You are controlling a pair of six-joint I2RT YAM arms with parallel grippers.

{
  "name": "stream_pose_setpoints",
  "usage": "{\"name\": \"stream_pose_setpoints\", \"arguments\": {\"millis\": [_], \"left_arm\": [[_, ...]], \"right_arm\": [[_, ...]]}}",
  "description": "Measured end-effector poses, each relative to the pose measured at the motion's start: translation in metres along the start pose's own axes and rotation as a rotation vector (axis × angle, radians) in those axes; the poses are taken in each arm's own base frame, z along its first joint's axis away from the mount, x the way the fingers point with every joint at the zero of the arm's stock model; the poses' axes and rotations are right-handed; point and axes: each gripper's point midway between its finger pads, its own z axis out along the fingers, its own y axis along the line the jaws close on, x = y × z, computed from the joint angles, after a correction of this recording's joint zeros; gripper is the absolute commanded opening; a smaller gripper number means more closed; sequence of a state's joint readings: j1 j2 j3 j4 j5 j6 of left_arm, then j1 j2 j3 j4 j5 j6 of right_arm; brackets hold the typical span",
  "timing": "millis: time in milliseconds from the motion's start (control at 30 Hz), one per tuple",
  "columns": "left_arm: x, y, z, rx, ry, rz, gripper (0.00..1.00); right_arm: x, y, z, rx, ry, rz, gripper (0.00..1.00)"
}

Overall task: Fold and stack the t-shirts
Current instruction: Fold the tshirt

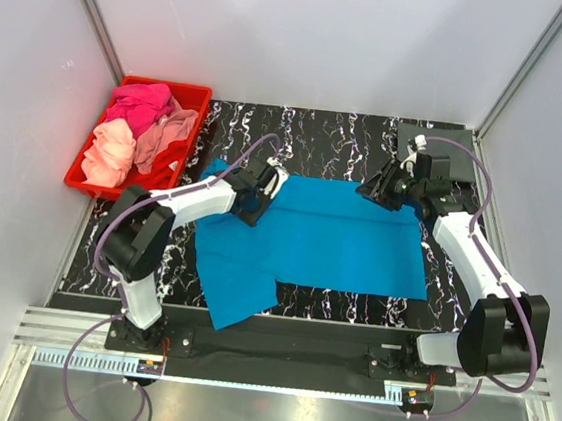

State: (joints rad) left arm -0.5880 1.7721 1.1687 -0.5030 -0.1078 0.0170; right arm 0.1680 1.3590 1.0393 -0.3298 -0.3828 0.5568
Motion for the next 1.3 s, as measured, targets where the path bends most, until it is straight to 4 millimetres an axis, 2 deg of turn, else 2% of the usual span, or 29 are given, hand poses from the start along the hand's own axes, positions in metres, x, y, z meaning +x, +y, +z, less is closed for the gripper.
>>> {"name": "stream_pose_setpoints", "arguments": {"millis": [400,567,800,967,1133,1300], "left_arm": [[-0.015,0.013,0.013,-0.071,-0.023,0.041,0.34],[-0.020,0.015,0.016,-0.083,-0.026,0.048,0.28],[-0.026,0.011,0.008,-0.072,-0.052,0.054,0.20],[-0.025,0.010,0.008,-0.068,-0.047,0.063,0.17],[-0.021,0.009,0.010,-0.063,-0.033,0.067,0.18],[-0.012,0.011,0.023,-0.079,0.018,0.080,0.21]], "right_arm": [[-0.011,0.008,-0.012,0.001,-0.048,-0.014,0.39],[-0.013,0.006,-0.012,0.013,-0.057,-0.015,0.39],[-0.014,0.005,-0.012,0.020,-0.062,-0.013,0.40],[-0.014,0.005,-0.012,0.019,-0.063,-0.006,0.40],[-0.014,0.005,-0.012,0.020,-0.063,-0.006,0.40],[-0.015,0.005,-0.012,0.021,-0.066,-0.007,0.41]]}}
